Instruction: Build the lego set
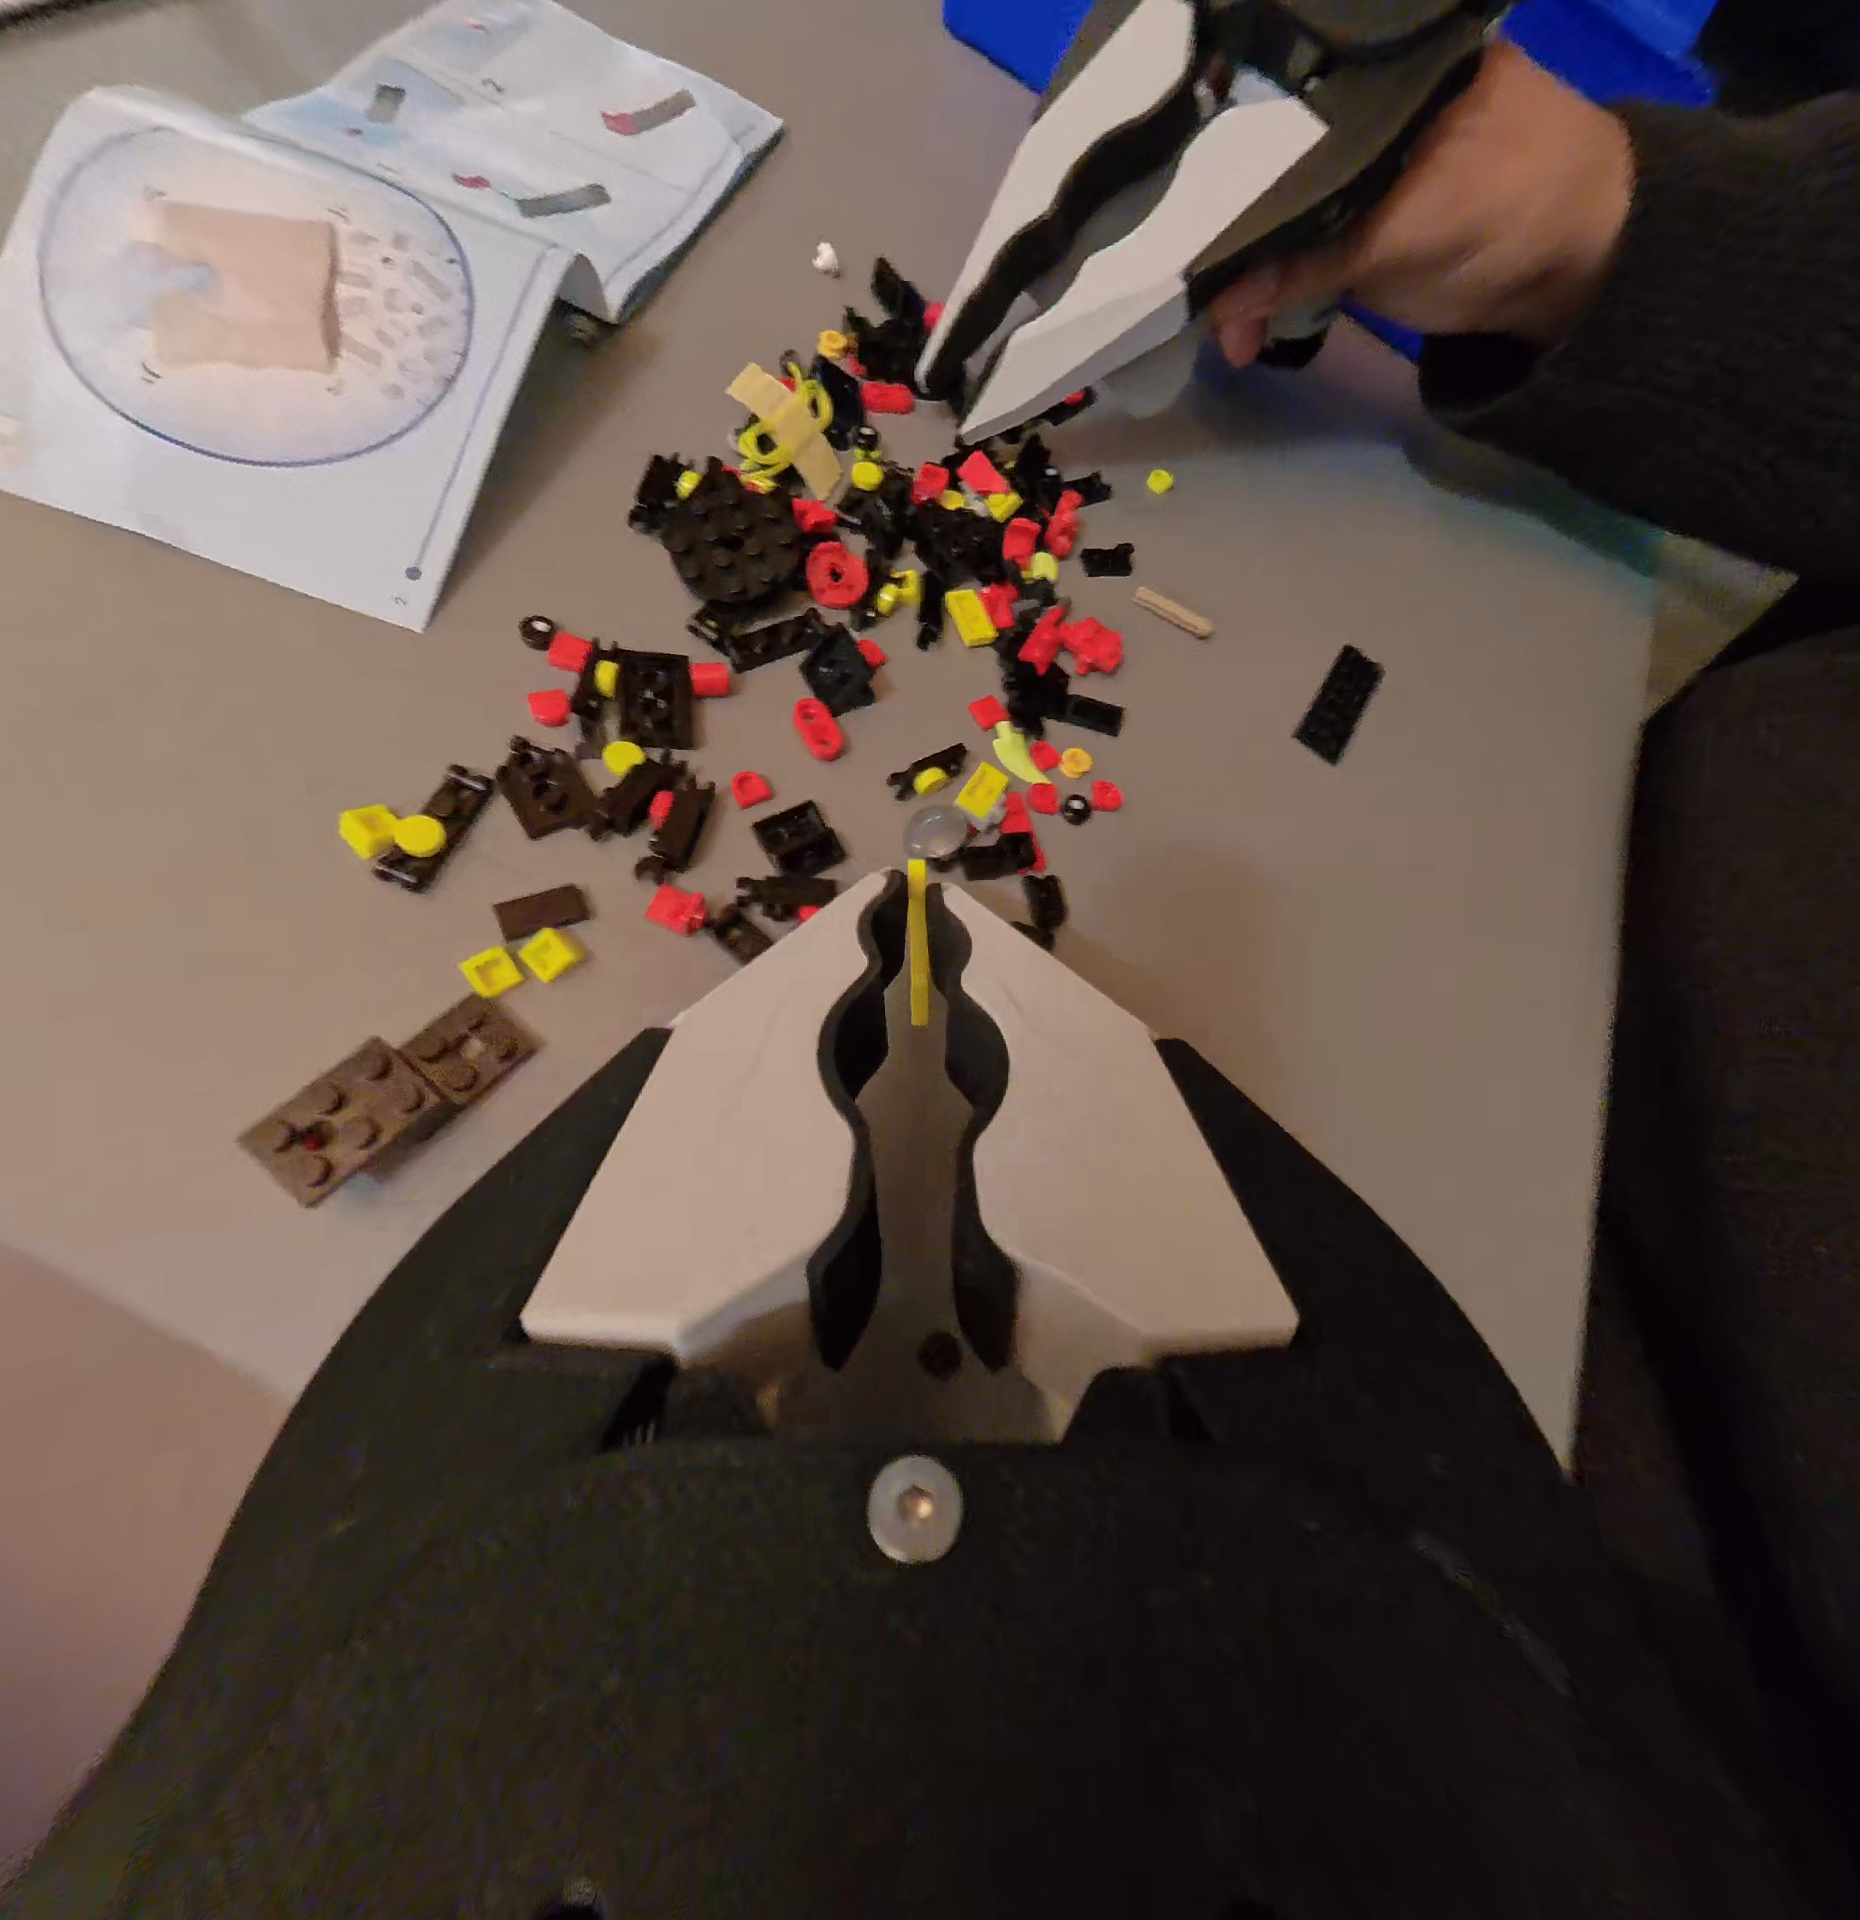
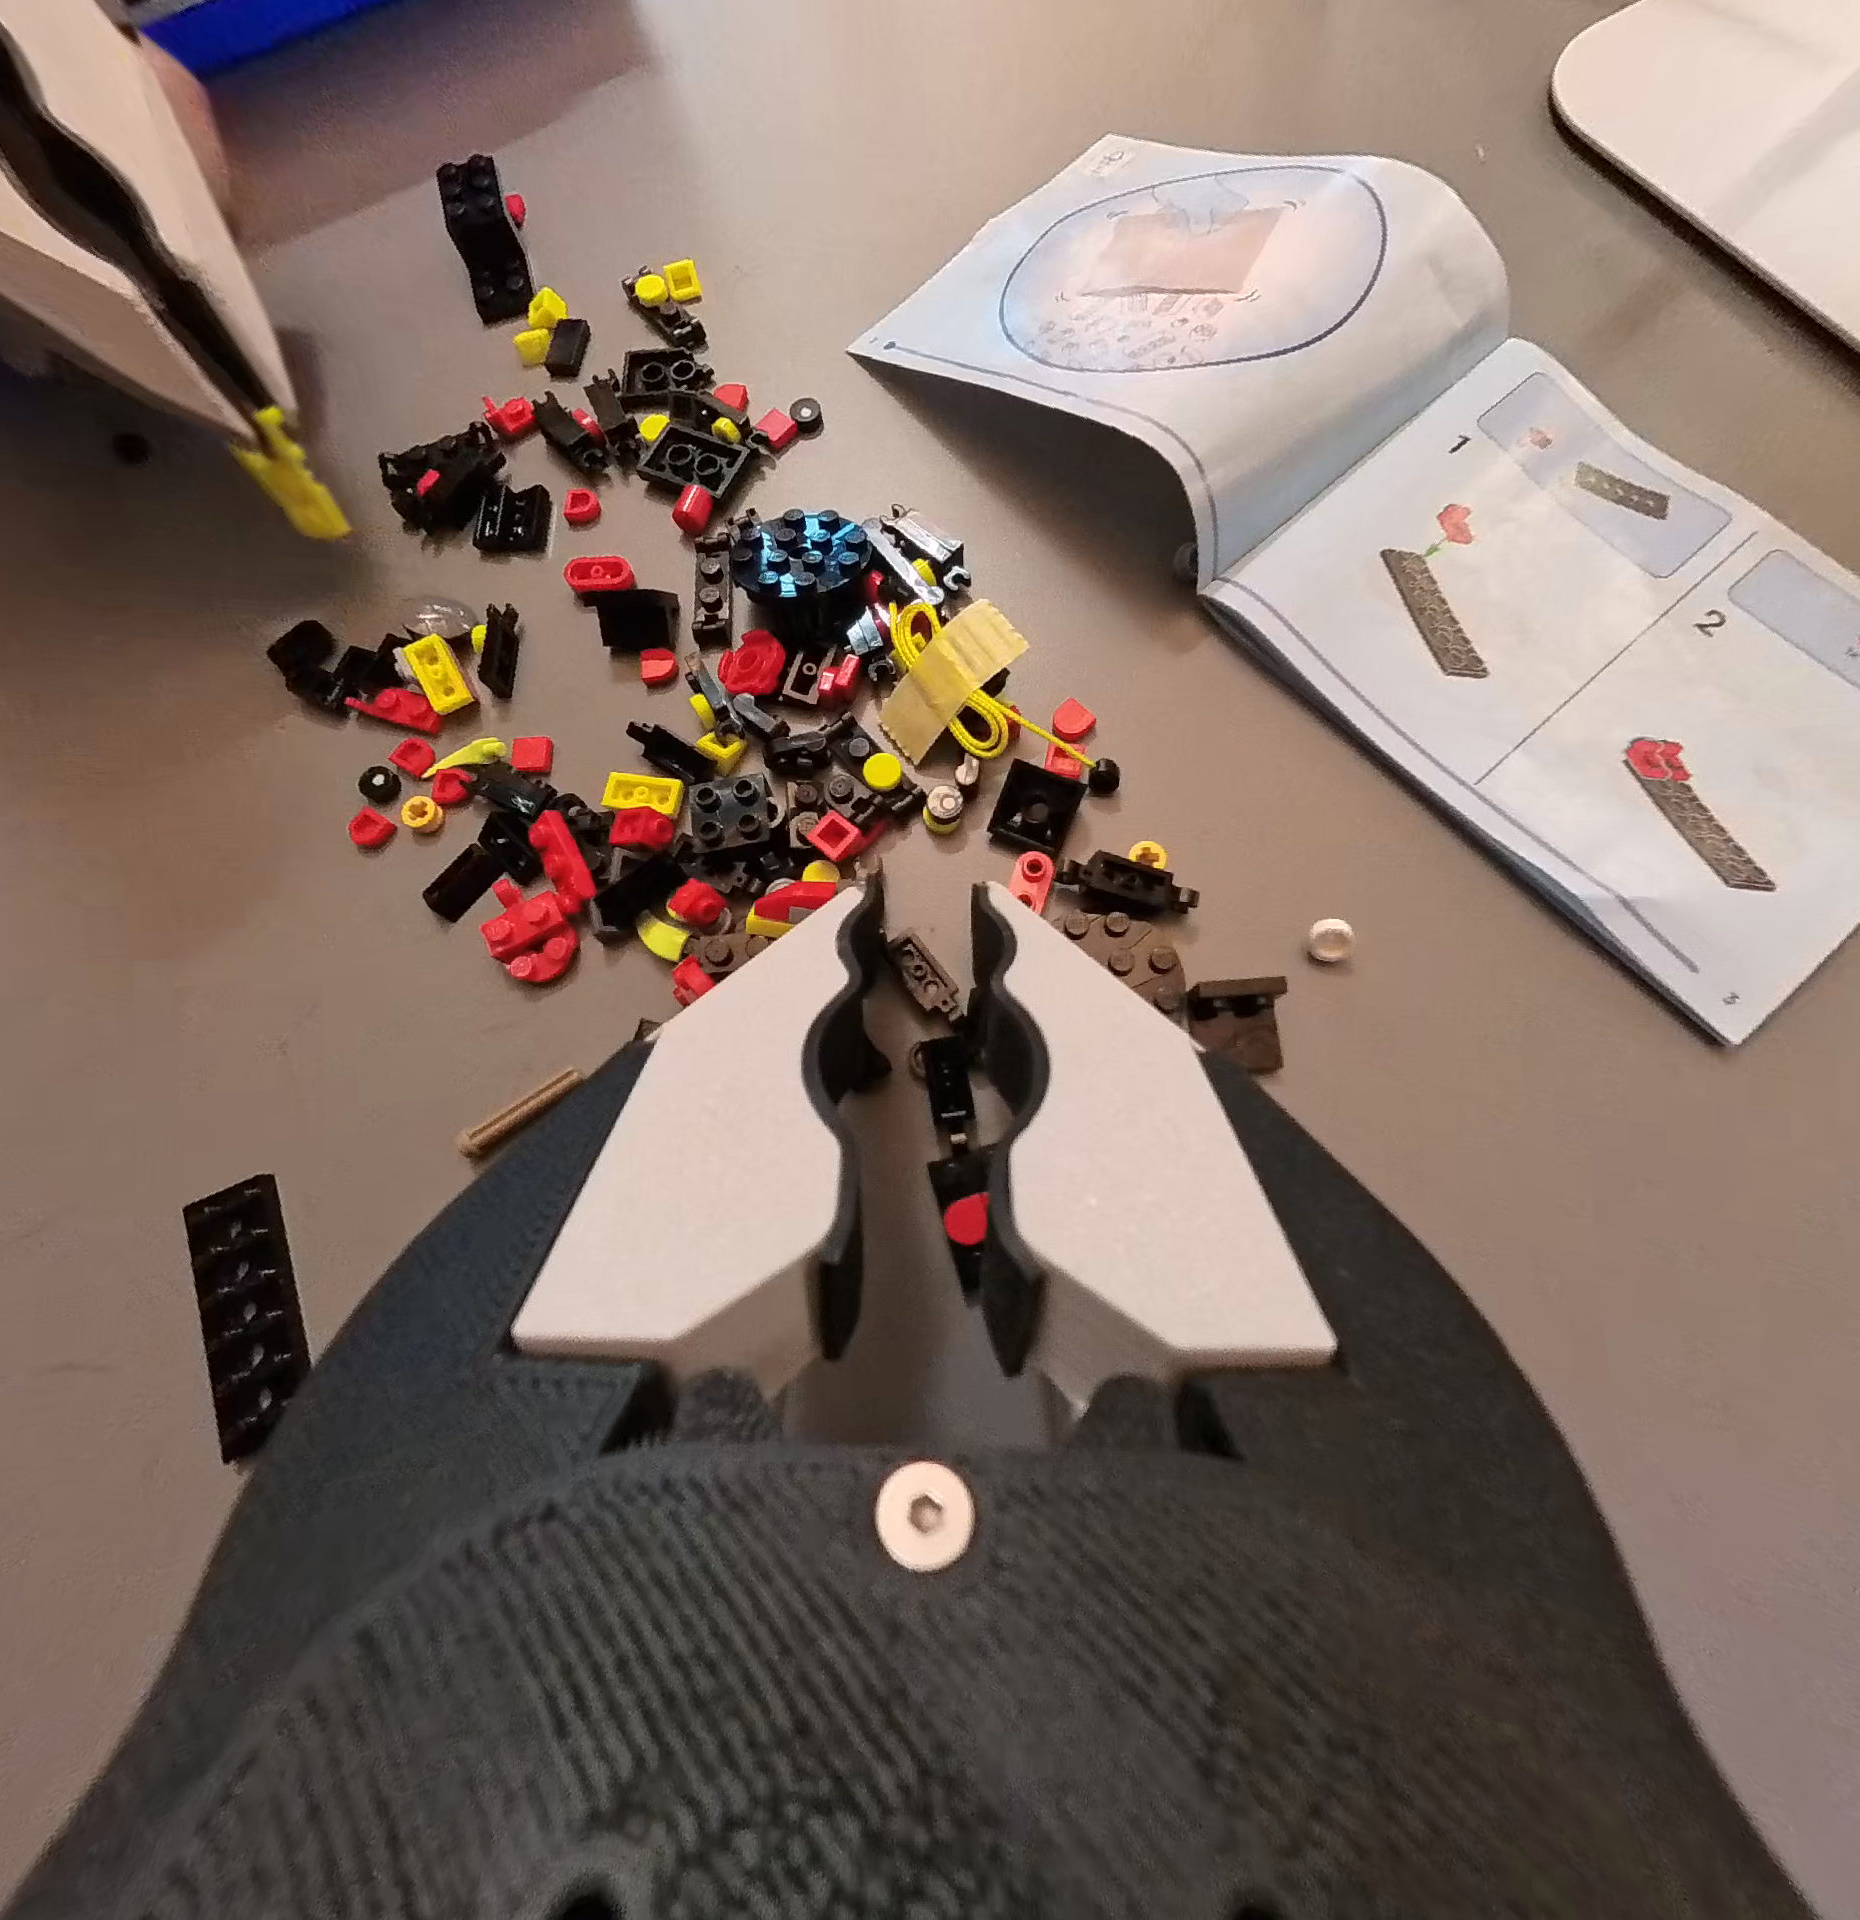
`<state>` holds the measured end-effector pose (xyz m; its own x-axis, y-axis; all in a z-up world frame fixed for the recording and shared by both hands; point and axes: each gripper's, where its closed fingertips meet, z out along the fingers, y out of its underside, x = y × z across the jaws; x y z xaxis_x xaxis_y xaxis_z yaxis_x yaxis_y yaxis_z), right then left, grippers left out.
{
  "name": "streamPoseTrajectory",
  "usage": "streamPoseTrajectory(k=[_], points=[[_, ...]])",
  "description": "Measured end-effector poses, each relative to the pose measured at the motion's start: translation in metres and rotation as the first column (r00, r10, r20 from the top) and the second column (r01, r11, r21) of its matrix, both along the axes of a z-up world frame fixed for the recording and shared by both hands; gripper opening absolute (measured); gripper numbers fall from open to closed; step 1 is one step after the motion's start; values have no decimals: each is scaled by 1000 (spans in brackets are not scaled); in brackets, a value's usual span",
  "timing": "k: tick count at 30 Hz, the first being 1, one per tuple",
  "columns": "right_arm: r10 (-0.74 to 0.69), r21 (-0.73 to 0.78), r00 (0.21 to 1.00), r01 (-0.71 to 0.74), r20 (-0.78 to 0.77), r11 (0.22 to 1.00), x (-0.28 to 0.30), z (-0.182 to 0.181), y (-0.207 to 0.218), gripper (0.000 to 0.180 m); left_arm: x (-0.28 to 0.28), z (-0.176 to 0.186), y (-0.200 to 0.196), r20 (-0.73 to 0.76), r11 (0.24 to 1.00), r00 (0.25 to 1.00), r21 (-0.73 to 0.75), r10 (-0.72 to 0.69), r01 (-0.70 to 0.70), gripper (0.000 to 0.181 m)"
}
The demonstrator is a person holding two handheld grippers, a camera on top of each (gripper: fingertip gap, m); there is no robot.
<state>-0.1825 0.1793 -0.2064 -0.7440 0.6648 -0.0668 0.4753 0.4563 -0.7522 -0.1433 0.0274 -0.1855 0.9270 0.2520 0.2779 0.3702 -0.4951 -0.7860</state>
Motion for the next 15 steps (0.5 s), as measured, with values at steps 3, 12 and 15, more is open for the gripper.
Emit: streamPoseTrajectory(k=[3, 12, 15], points=[[2, 0, 1000, -2, 2, 1000, 0, 0, -1, 16, 7, -5, -3, 93, 1000, 996, -4, -19, 20, 0], [5, 1, 1000, -5, 4, 1000, 1, -1, -2, 15, -5, -25, -8, -14, 988, 999, -148, 36, -37, 27], [6, 0, 1000, -6, 4, 1000, 1, -1, -2, 15, -13, -17, -7, -58, 991, 996, -116, 66, -73, 28]])
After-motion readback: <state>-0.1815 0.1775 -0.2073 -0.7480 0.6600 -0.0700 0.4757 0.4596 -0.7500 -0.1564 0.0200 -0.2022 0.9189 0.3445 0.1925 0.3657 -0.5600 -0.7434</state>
